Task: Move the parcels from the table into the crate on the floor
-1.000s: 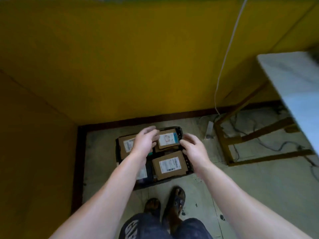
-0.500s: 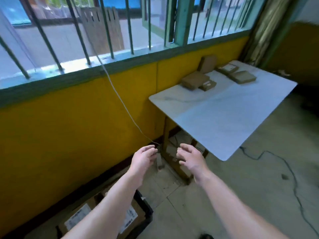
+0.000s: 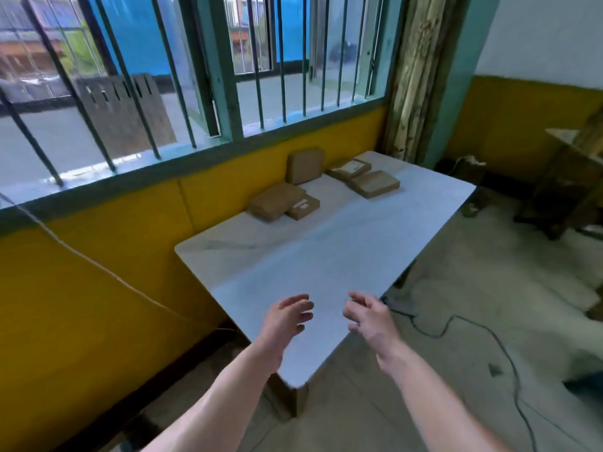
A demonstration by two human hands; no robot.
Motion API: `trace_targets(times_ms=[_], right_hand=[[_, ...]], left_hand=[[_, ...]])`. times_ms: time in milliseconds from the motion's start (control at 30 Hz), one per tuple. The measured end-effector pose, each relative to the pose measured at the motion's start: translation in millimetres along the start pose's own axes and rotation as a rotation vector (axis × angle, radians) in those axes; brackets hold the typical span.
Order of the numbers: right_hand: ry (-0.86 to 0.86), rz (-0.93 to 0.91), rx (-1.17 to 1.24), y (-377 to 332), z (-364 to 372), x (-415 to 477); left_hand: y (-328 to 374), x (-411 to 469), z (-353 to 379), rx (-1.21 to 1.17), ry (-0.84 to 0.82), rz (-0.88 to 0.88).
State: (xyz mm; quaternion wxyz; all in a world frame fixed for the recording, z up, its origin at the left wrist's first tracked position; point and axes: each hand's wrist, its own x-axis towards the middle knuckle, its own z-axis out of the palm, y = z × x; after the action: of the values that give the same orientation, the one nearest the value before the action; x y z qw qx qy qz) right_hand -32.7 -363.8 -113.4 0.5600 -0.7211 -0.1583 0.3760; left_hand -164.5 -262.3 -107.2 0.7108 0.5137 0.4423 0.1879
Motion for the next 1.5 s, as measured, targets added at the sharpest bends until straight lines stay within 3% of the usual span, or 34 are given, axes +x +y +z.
trace_targets(times_ms=[300, 867, 1067, 1233, 1500], right_hand=[[-0.049, 0.024, 0.006, -24.1, -58.5, 112.5], [-0.068, 0.112, -0.158, -134.1, -166.6, 434.3], [-0.139, 0.123, -0.234, -143.9, -202.9, 543.9], [-0.183, 0.116, -0.285, -151.2, -250.2, 650.2], [-0.221, 0.092, -0.340, -166.0, -285.5, 763.9]], left_hand=[[18.5, 108.8, 75.0, -0.035, 0.044, -0.006], [105.2, 399.7, 240.4, -0.198, 0.082, -0.093], [117.1, 472.2, 286.8, -0.231, 0.220, -0.127], [126.4, 534.8, 339.4, -0.240, 0.435, -0.152], [154.4, 614.8, 387.8, -0.107, 0.636, -0.203]])
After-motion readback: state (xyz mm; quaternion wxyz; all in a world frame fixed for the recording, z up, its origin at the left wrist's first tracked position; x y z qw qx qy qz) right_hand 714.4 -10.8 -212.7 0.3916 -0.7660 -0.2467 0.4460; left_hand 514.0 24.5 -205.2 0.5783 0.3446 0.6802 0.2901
